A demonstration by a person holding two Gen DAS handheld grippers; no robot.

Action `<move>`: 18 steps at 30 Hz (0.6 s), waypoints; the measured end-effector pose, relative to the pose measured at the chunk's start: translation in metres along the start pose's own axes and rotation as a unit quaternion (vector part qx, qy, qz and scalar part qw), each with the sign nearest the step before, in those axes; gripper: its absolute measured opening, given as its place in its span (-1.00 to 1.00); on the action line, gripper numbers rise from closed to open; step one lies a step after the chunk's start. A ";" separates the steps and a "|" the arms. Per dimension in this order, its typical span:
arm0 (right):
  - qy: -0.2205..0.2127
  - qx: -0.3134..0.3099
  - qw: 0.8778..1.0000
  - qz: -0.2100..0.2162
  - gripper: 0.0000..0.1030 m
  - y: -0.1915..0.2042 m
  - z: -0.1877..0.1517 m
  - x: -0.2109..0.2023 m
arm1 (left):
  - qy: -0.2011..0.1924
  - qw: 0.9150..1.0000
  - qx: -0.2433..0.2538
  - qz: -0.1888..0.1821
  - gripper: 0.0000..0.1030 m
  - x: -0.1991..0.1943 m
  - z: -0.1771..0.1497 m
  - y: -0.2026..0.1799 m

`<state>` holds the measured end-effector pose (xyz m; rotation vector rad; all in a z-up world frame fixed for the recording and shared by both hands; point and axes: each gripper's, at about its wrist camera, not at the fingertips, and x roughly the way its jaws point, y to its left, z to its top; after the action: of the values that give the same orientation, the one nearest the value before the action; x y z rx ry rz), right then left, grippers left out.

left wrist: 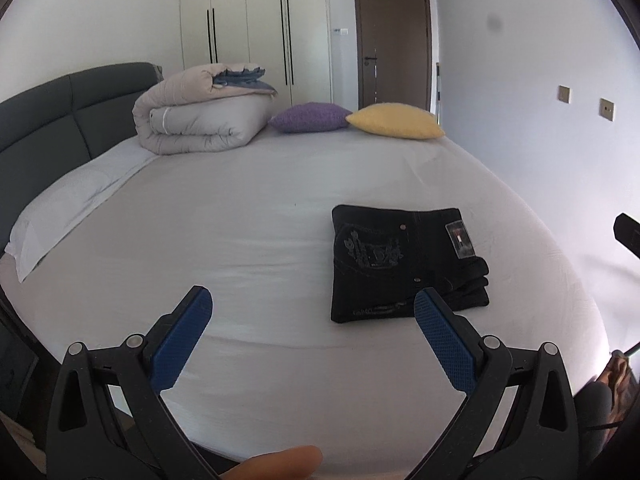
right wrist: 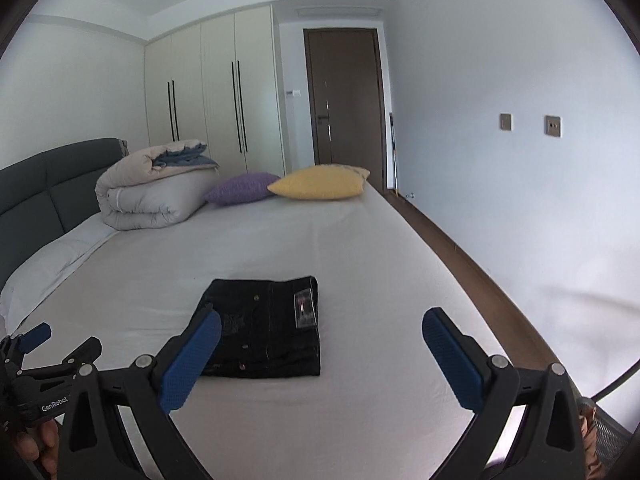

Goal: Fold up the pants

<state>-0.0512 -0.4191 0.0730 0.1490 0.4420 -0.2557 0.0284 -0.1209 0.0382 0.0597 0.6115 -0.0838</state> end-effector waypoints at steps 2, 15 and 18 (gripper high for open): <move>0.020 0.002 1.000 -0.008 1.00 0.001 -0.008 0.009 | 0.014 1.000 -0.004 0.001 1.00 0.016 -0.002 0.002; 0.082 -0.029 0.996 -0.009 1.00 0.015 -0.042 0.036 | 0.070 0.998 -0.004 0.005 1.00 0.071 -0.022 0.005; 0.089 -0.032 0.995 -0.009 1.00 0.015 -0.044 0.039 | 0.075 0.997 -0.005 0.006 1.00 0.075 -0.026 0.004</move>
<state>-0.0309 -0.4041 0.0175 0.1052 0.6275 -0.2466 0.0756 -0.1190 -0.0260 0.0609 0.7617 -0.0659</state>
